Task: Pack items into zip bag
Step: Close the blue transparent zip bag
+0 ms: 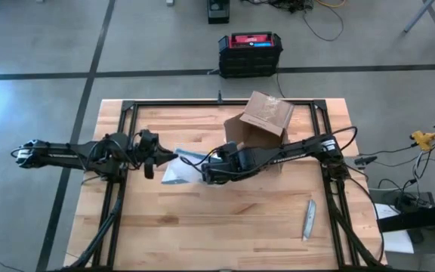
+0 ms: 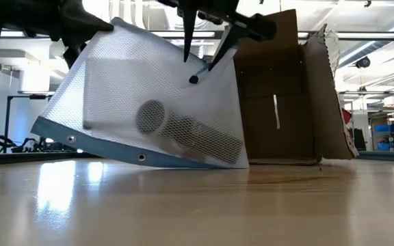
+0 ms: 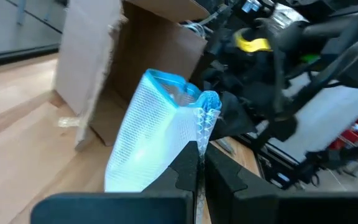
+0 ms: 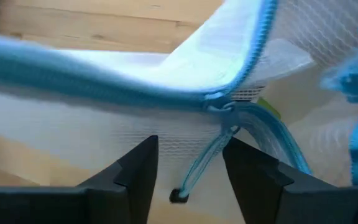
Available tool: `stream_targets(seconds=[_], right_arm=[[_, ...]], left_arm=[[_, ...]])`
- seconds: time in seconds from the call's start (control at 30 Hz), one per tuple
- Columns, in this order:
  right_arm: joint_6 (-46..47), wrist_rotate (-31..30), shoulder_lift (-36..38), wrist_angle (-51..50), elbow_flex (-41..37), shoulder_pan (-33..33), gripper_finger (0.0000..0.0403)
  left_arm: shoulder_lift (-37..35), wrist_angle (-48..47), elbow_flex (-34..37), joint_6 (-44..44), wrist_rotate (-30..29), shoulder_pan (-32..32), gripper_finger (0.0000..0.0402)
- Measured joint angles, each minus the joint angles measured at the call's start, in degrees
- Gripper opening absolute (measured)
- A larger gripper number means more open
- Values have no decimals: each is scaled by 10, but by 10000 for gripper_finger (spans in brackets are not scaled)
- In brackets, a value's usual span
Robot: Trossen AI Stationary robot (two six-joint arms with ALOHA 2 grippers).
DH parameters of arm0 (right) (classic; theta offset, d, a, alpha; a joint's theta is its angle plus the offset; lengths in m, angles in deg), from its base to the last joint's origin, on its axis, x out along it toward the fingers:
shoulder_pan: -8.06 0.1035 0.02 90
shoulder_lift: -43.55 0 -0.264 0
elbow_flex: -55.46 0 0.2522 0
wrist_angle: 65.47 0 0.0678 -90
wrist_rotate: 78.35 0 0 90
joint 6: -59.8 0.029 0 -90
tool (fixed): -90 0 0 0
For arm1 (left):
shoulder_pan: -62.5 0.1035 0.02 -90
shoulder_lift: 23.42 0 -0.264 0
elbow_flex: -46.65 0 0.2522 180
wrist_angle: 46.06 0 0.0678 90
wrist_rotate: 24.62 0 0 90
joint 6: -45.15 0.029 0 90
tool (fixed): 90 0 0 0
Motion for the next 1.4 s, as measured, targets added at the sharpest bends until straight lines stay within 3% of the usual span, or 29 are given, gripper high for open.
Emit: stream_targets(seconds=[0.1,0.27,0.33,0.73,1.23,1.4], right_arm=[[6,-10,-10,-3,0,0,134],[-12,-14,-22,0,0,1,29],[-26,-12,-22,0,0,3,10],[-105,-10,45,-9,31,52,1],[-73,-5,127,-144,35,84,0],[-52,18,147,-229,34,91,0]], left_arm=[[-5,-1,0,8,11,-9,0],[-18,-2,0,10,13,-28,0],[-25,-6,0,10,13,-35,0],[-121,-110,0,21,13,-73,0],[-240,-119,0,14,11,-77,0],[-278,-119,0,12,-4,-77,0]])
